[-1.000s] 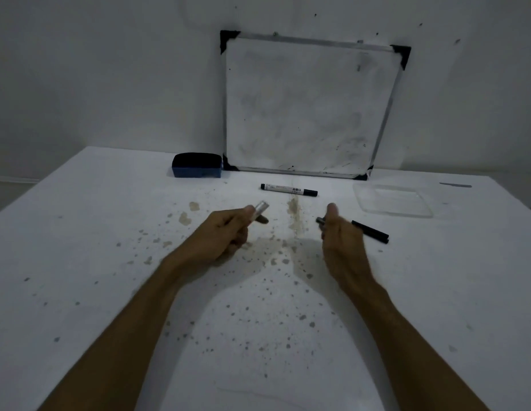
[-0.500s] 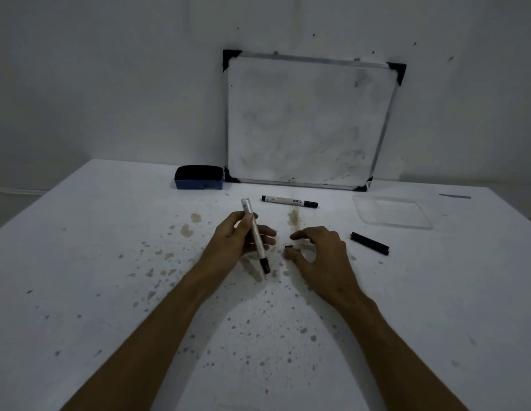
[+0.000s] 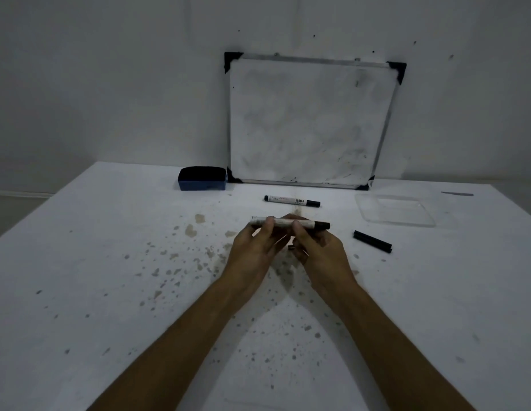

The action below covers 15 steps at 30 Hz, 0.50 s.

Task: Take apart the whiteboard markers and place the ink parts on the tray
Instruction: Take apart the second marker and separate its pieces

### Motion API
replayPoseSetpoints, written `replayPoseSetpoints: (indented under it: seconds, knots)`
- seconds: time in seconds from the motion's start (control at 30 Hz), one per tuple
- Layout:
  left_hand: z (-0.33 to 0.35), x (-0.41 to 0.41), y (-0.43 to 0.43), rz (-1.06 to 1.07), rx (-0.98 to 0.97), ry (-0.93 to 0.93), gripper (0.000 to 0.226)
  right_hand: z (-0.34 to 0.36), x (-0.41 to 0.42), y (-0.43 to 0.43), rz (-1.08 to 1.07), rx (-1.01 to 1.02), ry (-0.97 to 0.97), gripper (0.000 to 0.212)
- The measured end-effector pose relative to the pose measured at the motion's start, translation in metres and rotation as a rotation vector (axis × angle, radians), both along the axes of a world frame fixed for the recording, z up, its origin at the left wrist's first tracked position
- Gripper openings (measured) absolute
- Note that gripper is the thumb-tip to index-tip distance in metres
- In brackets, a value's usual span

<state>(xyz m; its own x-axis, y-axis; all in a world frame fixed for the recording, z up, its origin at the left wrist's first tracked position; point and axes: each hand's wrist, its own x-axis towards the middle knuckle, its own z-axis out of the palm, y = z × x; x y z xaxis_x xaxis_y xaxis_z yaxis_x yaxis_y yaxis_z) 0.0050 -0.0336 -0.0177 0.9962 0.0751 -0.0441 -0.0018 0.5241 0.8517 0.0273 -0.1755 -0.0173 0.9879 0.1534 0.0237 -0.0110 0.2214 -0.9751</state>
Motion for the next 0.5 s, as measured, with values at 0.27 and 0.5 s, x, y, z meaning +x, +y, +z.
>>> replayPoseSetpoints:
  seconds: [0.27, 0.5]
  knots:
    - [0.008, -0.002, 0.023, -0.11, -0.504, 0.248, 0.059, 0.028, -0.006, -0.01, -0.153, -0.06, -0.252, 0.027]
    - [0.007, -0.006, 0.015, -0.229, -0.503, 0.27, 0.059, 0.001, -0.029, 0.018, -0.058, -0.635, -0.567, 0.015]
